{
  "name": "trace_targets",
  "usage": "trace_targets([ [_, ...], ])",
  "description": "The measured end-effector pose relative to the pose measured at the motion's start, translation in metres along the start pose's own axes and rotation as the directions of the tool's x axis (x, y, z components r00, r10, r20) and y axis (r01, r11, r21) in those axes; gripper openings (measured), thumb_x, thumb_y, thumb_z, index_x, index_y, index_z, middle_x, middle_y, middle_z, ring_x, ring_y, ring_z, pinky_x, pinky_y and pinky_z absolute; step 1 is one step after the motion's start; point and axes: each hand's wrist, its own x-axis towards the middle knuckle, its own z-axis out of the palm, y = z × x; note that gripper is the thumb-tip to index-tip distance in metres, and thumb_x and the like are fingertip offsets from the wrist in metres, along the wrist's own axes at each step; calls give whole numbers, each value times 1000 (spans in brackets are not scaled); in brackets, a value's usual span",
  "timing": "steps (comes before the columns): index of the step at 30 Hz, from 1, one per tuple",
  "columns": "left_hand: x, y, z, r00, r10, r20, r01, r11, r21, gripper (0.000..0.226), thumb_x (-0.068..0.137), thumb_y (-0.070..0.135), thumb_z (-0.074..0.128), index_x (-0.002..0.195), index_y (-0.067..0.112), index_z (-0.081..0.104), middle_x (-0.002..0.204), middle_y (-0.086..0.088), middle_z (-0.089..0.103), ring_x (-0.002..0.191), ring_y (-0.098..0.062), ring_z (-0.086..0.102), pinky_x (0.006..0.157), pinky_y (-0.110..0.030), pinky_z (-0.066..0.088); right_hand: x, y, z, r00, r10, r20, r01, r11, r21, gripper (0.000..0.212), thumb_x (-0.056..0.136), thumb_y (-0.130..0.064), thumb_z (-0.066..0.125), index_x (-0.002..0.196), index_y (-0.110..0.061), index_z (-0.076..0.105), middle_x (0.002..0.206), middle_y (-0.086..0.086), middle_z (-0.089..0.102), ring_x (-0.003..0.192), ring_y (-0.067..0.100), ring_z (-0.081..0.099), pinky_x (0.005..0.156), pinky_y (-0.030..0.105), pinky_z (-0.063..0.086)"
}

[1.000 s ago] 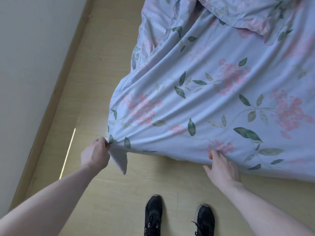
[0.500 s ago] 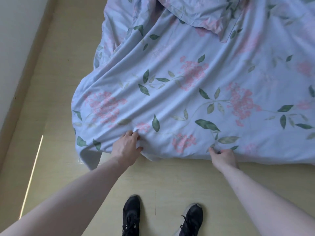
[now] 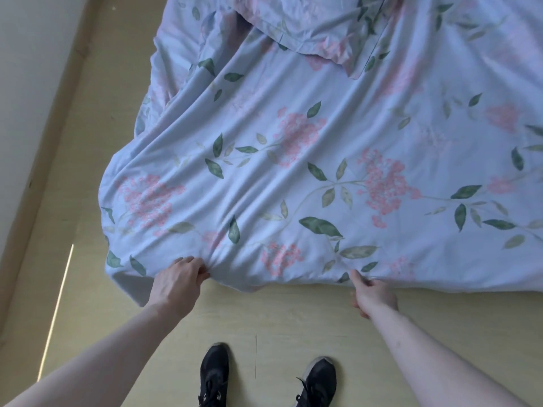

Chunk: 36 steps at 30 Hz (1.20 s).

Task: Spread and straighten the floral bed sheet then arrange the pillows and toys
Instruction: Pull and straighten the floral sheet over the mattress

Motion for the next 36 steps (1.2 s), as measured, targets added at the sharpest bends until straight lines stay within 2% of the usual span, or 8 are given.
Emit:
trace_targets([
  [4, -1, 15, -4, 998, -55, 38, 53, 997, 53, 22, 100, 39, 56, 87, 24, 64, 91, 12, 64, 97, -18, 58, 65, -37, 48, 5, 8, -2, 992, -123, 19, 124, 992, -35, 42, 100, -37, 59, 66, -15, 68, 67, 2, 71, 66, 25, 67, 65, 35, 52],
  [10, -10, 27, -7, 992, -114, 44, 107, 985, 136, 16, 98, 35, 58, 86, 26, 65, 88, 11, 64, 94, -19, 59, 62, -35, 43, -22, 38, -38, 942, -337, 1, 323, 903, -284, 42, 100, -35, 56, 63, -16, 50, 58, -3, 55, 59, 19, 51, 48, 28, 33],
  [16, 2, 68, -14, 956, -193, 223, 123, 948, 293, 16, 93, 39, 60, 88, 24, 62, 90, 4, 66, 89, -24, 67, 64, -30, 44, -20, 51, -60, 951, -176, 253, 303, 677, -670, 28, 96, -33, 44, 72, -23, 54, 83, 0, 64, 74, 26, 53, 60, 27, 41],
  [19, 2, 113, -15, 960, -53, 274, 12, 989, 146, 18, 81, 45, 60, 87, 28, 60, 91, 7, 65, 86, -24, 66, 63, -31, 41, -9, 63, -78, 969, -101, 225, 217, 783, -583, 35, 95, -45, 49, 71, -22, 61, 84, 0, 72, 82, 28, 65, 68, 30, 50],
  [23, -1, 199, -8, 943, 184, 276, -160, 981, -108, 21, 78, 48, 58, 92, 32, 53, 97, 13, 61, 84, -18, 58, 64, -32, 38, 17, 43, -115, 994, -65, 90, 95, 916, -390, 38, 96, -57, 52, 102, -22, 66, 97, 3, 74, 91, 29, 71, 83, 38, 58],
  [26, 4, 269, 3, 928, 257, 270, -202, 955, -217, 35, 84, 51, 58, 115, 34, 57, 111, 16, 62, 92, -14, 57, 71, -29, 41, 51, 23, -152, 999, 22, -29, -28, 971, -237, 47, 95, -63, 50, 104, -17, 58, 90, 3, 71, 75, 25, 74, 62, 38, 63],
  [31, 4, 357, 28, 922, 253, 293, -180, 950, -255, 36, 85, 55, 63, 110, 30, 52, 110, 10, 61, 99, -21, 61, 73, -34, 48, 100, 20, -184, 982, 184, -39, -185, 982, -25, 52, 97, -62, 49, 86, -13, 64, 76, 9, 73, 69, 26, 74, 54, 33, 60],
  [36, 7, 409, 61, 981, 118, 155, -80, 970, -231, 25, 95, 44, 63, 110, 26, 53, 112, 7, 56, 106, -21, 58, 68, -35, 42, 136, 33, -193, 1000, 22, -11, -23, 997, -71, 48, 102, -32, 46, 70, -8, 71, 57, 4, 71, 67, 31, 74, 65, 43, 63],
])
